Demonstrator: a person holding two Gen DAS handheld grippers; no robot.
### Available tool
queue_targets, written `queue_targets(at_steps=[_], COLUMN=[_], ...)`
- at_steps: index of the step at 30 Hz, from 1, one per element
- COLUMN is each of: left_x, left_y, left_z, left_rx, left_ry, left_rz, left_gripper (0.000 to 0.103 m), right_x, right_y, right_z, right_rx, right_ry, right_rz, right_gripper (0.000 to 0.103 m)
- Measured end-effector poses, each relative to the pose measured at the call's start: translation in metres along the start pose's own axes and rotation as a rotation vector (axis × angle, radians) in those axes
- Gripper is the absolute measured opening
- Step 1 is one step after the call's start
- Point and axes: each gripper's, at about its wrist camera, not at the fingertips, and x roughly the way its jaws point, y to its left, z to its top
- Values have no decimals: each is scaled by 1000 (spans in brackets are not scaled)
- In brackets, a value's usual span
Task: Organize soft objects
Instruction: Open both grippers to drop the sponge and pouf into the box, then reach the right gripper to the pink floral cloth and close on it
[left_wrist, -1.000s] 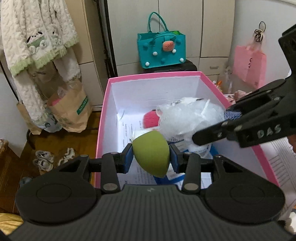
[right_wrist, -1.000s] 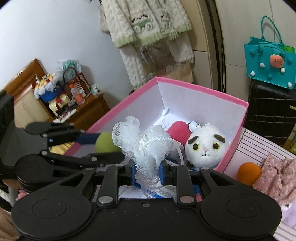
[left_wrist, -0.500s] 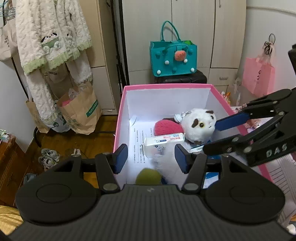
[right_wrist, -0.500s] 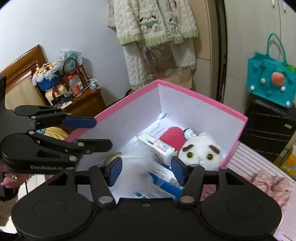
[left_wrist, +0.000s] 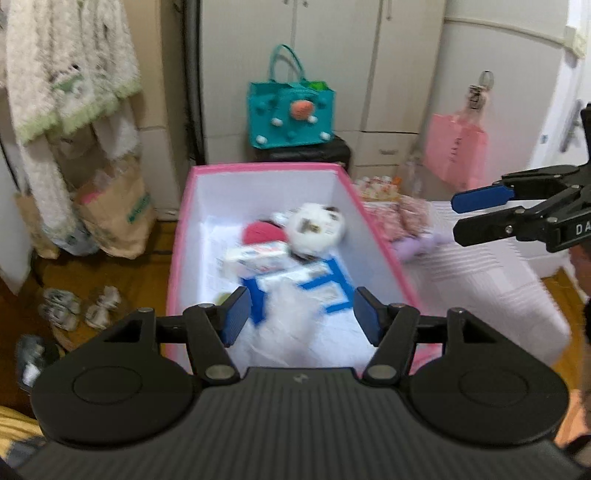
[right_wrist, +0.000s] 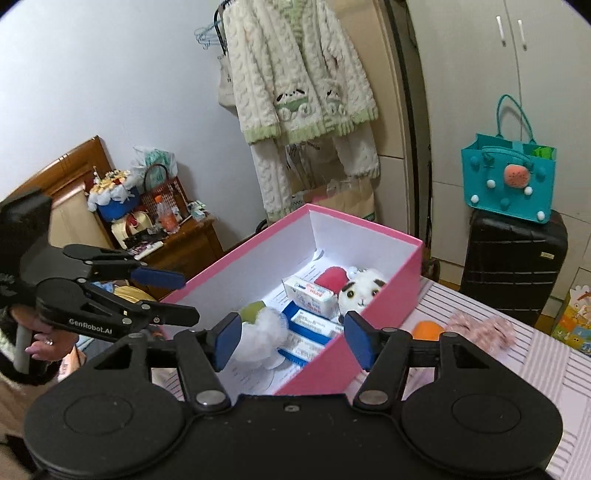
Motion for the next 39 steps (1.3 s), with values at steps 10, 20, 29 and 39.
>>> queue_targets(at_steps=[10, 20, 29, 39], left_x=[-16, -19, 10, 53], left_y=[-47, -104, -142, -172], left_z=[-12, -19, -12, -2], left_rx=[48, 159, 190, 170], left_ry=[37, 38, 31, -64], left_rz=[-102, -154, -206, -66], left_gripper=[62, 63, 63, 63], right_x=[-51, -79, -93, -72], right_y=[-3, -13, -41, -85], right_z=[-39, -68, -80, -69], right_rx=[-5, -13, 7, 3], right_ry=[3, -2, -34, -36], right_rz=[-67, -93, -92, -101], right_gripper=[71, 72, 74, 80])
